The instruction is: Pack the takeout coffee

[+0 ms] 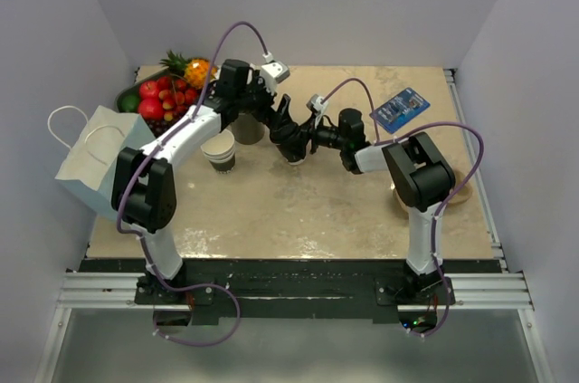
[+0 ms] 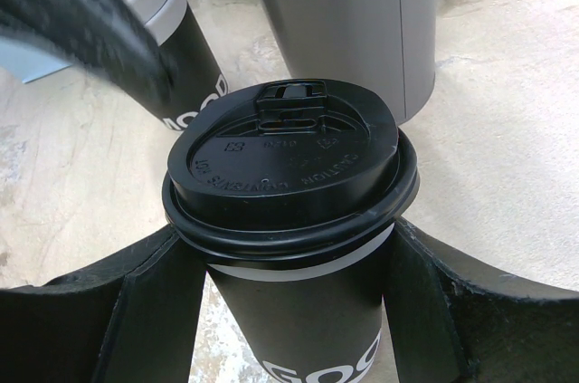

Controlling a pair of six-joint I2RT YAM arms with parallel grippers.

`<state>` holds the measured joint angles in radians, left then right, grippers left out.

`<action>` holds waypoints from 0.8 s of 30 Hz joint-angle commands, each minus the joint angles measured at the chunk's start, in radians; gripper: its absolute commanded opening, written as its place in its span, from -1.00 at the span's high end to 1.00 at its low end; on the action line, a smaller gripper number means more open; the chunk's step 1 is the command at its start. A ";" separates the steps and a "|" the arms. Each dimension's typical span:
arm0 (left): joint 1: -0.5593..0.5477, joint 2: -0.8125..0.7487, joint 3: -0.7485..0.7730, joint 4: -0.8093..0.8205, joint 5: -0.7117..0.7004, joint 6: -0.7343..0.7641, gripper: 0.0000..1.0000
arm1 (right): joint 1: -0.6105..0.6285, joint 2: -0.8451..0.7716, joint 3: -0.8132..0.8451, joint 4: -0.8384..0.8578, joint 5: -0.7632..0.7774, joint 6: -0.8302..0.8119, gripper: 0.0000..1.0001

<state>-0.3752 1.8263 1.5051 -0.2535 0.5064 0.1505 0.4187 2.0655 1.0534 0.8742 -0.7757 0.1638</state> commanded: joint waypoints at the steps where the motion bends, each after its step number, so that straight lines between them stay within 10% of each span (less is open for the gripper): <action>1: -0.047 0.007 0.023 0.017 -0.092 0.060 -0.84 | 0.006 -0.042 0.014 0.005 -0.002 -0.023 -0.39; 24: -0.073 0.041 -0.045 0.037 -0.243 0.081 -0.79 | 0.005 -0.045 0.028 -0.050 0.001 -0.046 -0.41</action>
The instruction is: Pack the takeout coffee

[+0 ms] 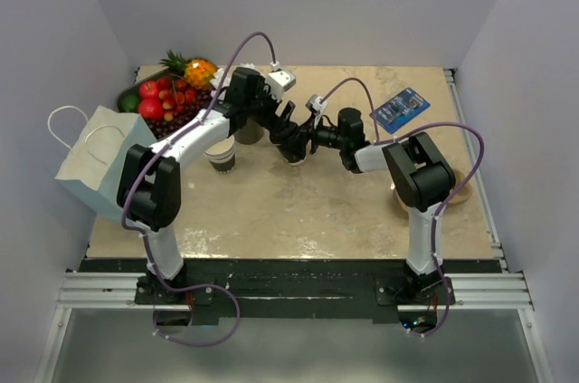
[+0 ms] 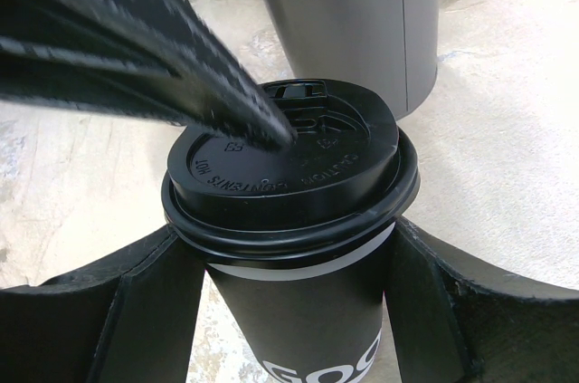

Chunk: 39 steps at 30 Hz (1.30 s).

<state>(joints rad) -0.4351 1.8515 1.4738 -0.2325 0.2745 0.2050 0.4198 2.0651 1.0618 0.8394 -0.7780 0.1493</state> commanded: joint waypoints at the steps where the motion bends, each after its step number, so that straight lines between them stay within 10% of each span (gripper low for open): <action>1: -0.016 0.018 -0.013 0.013 -0.011 0.025 -0.79 | 0.005 -0.046 0.020 -0.020 0.003 -0.034 -0.41; 9: -0.024 0.014 -0.036 0.013 0.005 0.014 -0.79 | 0.008 -0.057 -0.020 -0.059 0.016 -0.073 -0.50; 12: -0.028 0.008 -0.047 0.015 0.009 0.016 -0.78 | 0.011 -0.074 -0.056 -0.071 0.042 -0.102 -0.97; 39: -0.057 -0.117 -0.059 0.001 0.180 -0.048 -0.83 | 0.005 -0.312 -0.072 -0.536 0.115 -0.309 -0.98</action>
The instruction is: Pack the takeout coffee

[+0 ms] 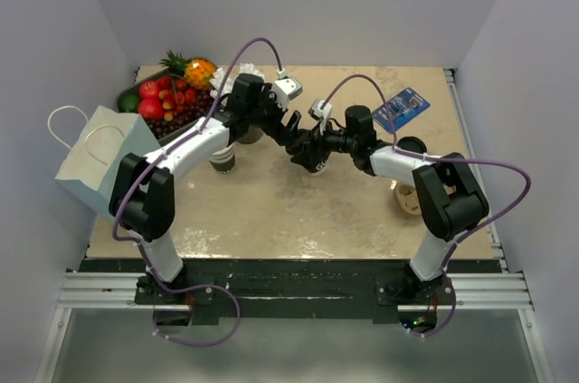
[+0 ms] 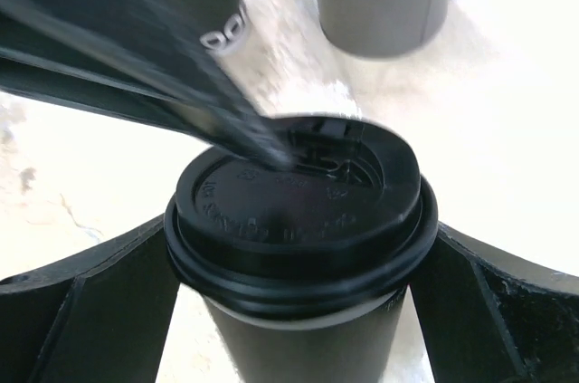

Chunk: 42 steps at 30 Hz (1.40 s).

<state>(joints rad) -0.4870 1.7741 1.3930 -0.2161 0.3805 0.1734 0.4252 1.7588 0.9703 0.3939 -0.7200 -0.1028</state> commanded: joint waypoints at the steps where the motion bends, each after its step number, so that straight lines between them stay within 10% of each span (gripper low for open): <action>1: -0.005 -0.045 -0.009 -0.003 0.093 -0.023 -0.83 | 0.000 0.013 0.016 -0.086 0.063 -0.058 -0.98; 42: 0.068 0.039 0.095 -0.023 -0.238 0.081 -0.84 | 0.001 0.361 0.217 0.553 -0.104 0.226 -0.50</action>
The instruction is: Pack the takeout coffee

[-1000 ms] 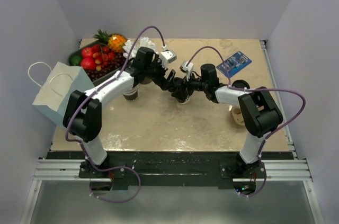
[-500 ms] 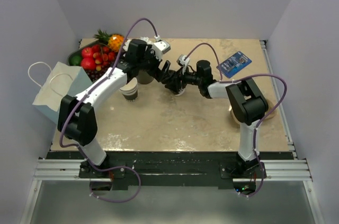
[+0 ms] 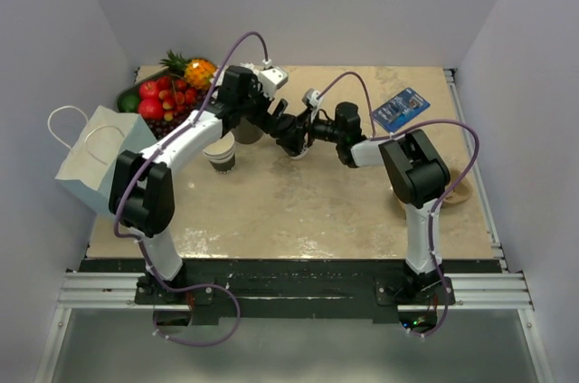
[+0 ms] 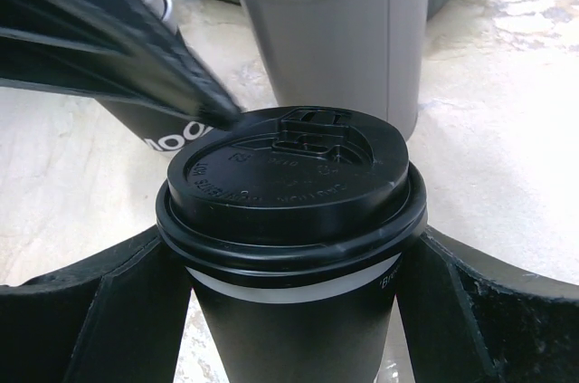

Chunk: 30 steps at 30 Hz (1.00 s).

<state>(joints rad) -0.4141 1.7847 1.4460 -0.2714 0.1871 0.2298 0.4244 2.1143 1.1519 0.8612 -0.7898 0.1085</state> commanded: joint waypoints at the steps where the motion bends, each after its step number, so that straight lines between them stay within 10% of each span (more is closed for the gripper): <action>1: -0.006 0.035 0.042 0.032 -0.044 0.029 -0.84 | 0.001 0.007 0.035 0.093 -0.034 0.022 -0.49; 30: -0.052 0.064 -0.001 0.009 0.011 0.083 -0.83 | 0.007 0.018 0.115 -0.125 0.004 -0.040 -0.96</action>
<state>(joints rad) -0.4507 1.8336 1.4502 -0.2550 0.1677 0.2958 0.4255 2.1422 1.2278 0.7151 -0.7998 0.0879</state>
